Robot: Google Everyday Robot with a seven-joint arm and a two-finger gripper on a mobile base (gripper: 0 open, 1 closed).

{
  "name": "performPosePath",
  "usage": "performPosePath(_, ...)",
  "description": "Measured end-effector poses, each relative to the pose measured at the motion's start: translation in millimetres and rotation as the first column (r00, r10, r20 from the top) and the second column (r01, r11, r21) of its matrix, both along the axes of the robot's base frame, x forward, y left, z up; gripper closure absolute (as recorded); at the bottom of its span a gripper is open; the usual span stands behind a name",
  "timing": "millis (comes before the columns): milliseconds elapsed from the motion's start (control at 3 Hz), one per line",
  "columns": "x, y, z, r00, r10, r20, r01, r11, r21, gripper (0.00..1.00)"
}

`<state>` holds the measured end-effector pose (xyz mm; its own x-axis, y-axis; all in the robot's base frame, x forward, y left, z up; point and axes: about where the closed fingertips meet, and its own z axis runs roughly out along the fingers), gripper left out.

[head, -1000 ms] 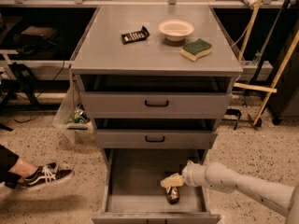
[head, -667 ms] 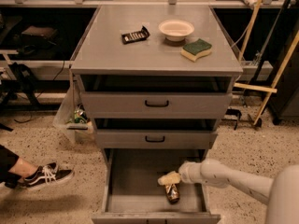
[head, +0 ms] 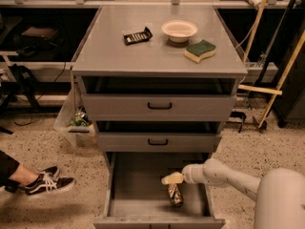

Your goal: Pick orange can from bottom drawer and place on counter

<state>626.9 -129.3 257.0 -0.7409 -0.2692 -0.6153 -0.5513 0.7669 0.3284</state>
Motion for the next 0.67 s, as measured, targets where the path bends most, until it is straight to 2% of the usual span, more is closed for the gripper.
performPosePath(333,-6,-3,-30,0.9982,-0.019,-0.056,0.020,1.000,0.022,0.00)
performPosePath(667,-19,-21,-75,0.9879,-0.078,-0.134,0.084,0.995,0.047,0.00)
